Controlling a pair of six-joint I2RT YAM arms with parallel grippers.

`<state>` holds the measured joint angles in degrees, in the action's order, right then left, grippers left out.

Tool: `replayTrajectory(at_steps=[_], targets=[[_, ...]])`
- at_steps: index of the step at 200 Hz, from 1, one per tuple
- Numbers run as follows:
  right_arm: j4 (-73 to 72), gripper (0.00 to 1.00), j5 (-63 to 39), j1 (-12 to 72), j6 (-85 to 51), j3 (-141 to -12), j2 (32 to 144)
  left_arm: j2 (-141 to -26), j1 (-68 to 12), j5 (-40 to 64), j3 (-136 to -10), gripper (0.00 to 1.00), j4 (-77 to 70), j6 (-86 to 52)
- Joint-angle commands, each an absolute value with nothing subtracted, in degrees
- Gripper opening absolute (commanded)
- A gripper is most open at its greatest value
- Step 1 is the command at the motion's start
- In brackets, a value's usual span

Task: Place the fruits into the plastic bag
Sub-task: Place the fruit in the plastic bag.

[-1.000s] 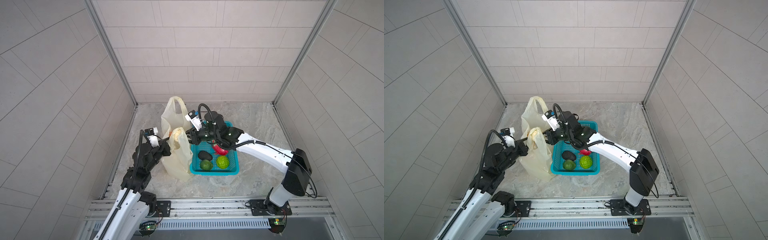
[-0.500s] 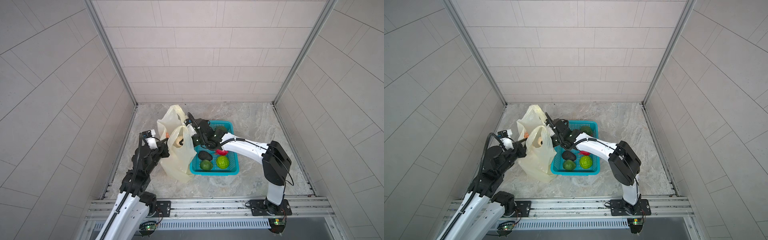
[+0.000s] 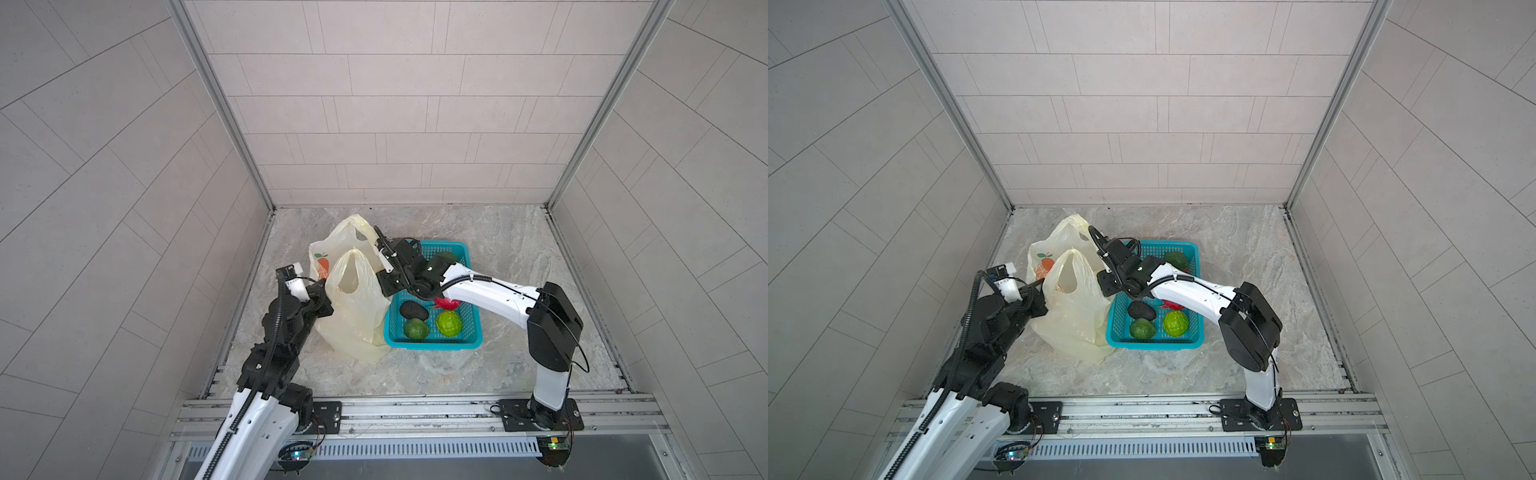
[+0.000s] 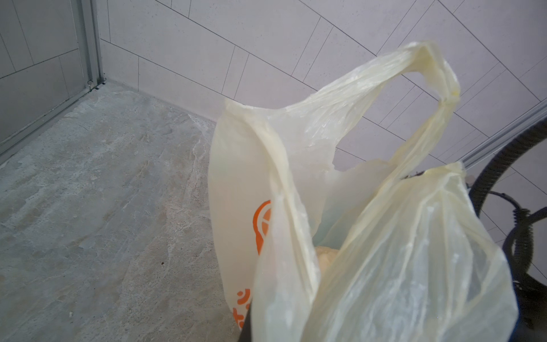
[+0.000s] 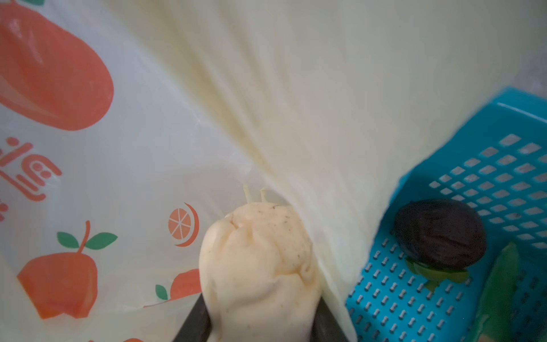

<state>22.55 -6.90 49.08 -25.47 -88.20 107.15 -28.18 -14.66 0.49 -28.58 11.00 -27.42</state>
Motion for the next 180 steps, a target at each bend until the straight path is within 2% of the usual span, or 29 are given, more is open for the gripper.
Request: replayTrajectory(at_steps=[1,16,57,86,140,180], targets=[[23.9,0.55,-7.31,48.87,-24.96,-88.75,106.0,-28.74,-14.82,1.58,-28.55,0.0,10.42,-24.98],[23.91,0.61,-6.86,48.88,-24.8,-88.13,105.56,-29.51,-14.82,1.57,-29.23,0.0,10.9,-23.9],[24.67,0.7,-5.54,48.91,-24.61,-86.14,104.41,-31.69,-14.79,2.95,-31.37,0.0,11.12,-21.69],[23.03,0.76,-8.7,48.9,-23.97,-85.19,102.22,-33.5,-14.91,4.37,-32.82,0.0,12.22,-18.58],[12.75,0.77,-18.24,48.87,-24.43,-81.76,97.61,-34.78,-14.94,6.57,-32.79,0.0,12.24,-17.93],[13.03,0.76,-15.24,48.78,-24.74,-81.4,95.82,-34.89,-15.12,7.13,-32.7,0.0,12.05,-17.02]])
